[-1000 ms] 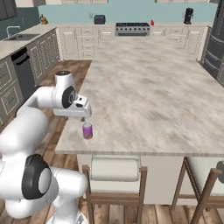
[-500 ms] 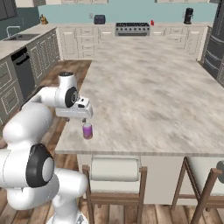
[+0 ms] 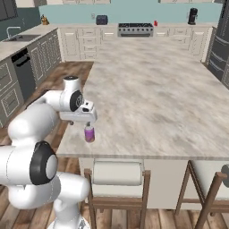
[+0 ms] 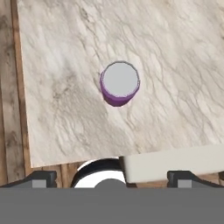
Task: Four empty soda cans are scattered around the kitchen. Gather all the cans and cluster them next to the stove for recycling.
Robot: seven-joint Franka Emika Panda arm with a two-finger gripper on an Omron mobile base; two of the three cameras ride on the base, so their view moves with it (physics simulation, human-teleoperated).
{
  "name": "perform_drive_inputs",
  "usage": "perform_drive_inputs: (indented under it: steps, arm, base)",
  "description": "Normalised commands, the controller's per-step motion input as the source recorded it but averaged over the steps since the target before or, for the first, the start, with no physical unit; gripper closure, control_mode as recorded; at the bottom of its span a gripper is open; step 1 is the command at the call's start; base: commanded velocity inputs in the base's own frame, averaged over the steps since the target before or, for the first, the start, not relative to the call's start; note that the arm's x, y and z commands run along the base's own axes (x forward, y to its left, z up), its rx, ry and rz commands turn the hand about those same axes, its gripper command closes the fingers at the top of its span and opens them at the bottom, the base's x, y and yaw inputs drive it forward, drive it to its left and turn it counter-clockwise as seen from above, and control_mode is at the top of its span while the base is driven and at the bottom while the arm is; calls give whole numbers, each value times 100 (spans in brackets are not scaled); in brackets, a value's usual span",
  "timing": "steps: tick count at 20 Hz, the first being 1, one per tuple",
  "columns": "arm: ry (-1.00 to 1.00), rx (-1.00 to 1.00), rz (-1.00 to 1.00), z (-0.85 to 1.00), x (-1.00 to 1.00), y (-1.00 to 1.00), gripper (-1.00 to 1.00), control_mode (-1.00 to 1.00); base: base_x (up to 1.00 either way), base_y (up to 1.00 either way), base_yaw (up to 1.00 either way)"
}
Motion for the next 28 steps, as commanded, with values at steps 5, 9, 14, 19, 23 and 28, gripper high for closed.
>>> perform_drive_inputs:
  steps: [5, 9, 14, 19, 23, 28]
  arm:
    - [2, 0, 0, -7, 16, -3, -100, -100]
    - [6, 0, 0, -13, 15, 0, -100, -100]
    - [9, 2, 0, -10, 16, 0, -100, -100]
    - [5, 0, 0, -6, 15, 0, -100, -100]
    - [0, 0, 0, -13, 16, 0, -100, -100]
    - [2, 0, 0, -12, 14, -1, -100, -100]
  base:
    - [0, 0, 0]
    - [0, 0, 0]
    - [0, 0, 0]
    - [0, 0, 0]
    - [0, 0, 0]
    - [0, 0, 0]
